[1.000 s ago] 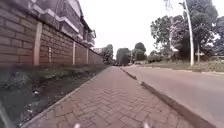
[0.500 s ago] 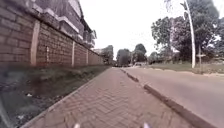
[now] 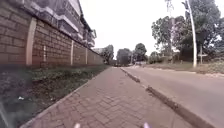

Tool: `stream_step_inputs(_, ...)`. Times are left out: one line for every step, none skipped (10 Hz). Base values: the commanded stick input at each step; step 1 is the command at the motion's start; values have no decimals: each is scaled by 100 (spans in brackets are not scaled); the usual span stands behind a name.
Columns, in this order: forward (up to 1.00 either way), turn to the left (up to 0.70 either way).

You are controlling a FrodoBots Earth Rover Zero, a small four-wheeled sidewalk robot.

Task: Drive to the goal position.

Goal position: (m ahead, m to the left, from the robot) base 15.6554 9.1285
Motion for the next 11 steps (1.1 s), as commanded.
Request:
stream_step_inputs(50, 0)
stream_step_inputs(50, 0)
stream_step_inputs(50, 0)
stream_step_inputs(50, 0)
stream_step_inputs(50, 0)
stream_step_inputs(50, 0)
stream_step_inputs(50, 0)
stream_step_inputs(50, 0)
stream_step_inputs(50, 0)
stream_step_inputs(50, 0)
stream_step_inputs(50, 0)
